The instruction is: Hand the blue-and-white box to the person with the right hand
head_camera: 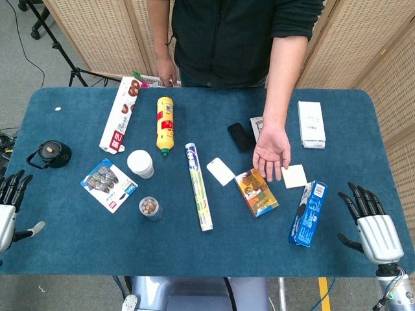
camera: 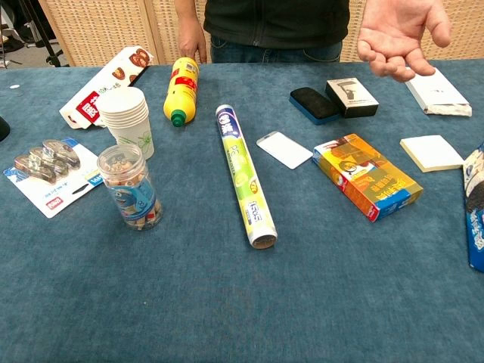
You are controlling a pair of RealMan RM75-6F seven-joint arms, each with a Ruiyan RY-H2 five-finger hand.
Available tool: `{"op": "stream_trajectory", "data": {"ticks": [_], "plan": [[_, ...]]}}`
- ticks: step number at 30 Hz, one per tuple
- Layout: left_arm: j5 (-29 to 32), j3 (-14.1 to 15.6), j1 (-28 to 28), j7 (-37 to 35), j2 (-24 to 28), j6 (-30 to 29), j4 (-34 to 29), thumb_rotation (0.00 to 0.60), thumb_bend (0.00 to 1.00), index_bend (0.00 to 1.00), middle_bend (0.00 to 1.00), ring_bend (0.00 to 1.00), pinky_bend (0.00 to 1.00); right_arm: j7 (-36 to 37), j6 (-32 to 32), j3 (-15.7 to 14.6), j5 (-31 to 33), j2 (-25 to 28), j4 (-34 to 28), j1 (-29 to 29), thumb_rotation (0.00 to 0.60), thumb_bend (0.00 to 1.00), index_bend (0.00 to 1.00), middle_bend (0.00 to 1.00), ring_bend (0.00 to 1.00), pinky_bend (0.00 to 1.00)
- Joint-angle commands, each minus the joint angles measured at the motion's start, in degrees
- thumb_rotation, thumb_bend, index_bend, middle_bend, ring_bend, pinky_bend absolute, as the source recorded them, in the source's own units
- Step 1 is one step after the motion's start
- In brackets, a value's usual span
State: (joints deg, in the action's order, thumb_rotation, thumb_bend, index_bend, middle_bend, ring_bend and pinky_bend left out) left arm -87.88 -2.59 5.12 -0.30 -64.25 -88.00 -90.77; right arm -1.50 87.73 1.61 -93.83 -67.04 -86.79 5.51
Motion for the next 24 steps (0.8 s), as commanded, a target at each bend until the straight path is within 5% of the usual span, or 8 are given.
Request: {"op": "stream_trajectory", "data": {"ticks": [1,7,19,24], "plan": [[0.06,-0.11,-0.07,-0.01,0.05,-0.2,-0.03,0.6,0.0,0.0,0.0,0.0,0.01,0.16,-0.45,-0.18,0.08,0.04,0.15,0.14,0.6,0.0,0.13,0.01,0.0,0.09],[0.39,-0.32,-0.42,-0.15,0.12,-0.72,-0.13,0.6,0.0,0.0,0.0,0.0,0.01,-0.02,-2.7,-1.54,-1.21,0.67,1.82,1.02,0.6,0.0,0.13,0.01,0.0,0.07],[2.13,-0.78,0.28,3.73,-1.42,1.05,-0.11,0.6,0.0,0.0,0.0,0.0,0.01,9.6,0.44,-9.2,-21.23,-6.01,39.54,10.21,0.6,0.0,0.13,0.0,0.0,0.06],[2.78,-1.07,0.39,5.18,-2.0,1.23,-0.06,0.6,0.0,0.0,0.0,0.0,0.01,12.83,0.84,-9.67,-22.51,-9.55,44.93,13.7,0.6,0.0,0.13,0.0,0.0,0.06]]}}
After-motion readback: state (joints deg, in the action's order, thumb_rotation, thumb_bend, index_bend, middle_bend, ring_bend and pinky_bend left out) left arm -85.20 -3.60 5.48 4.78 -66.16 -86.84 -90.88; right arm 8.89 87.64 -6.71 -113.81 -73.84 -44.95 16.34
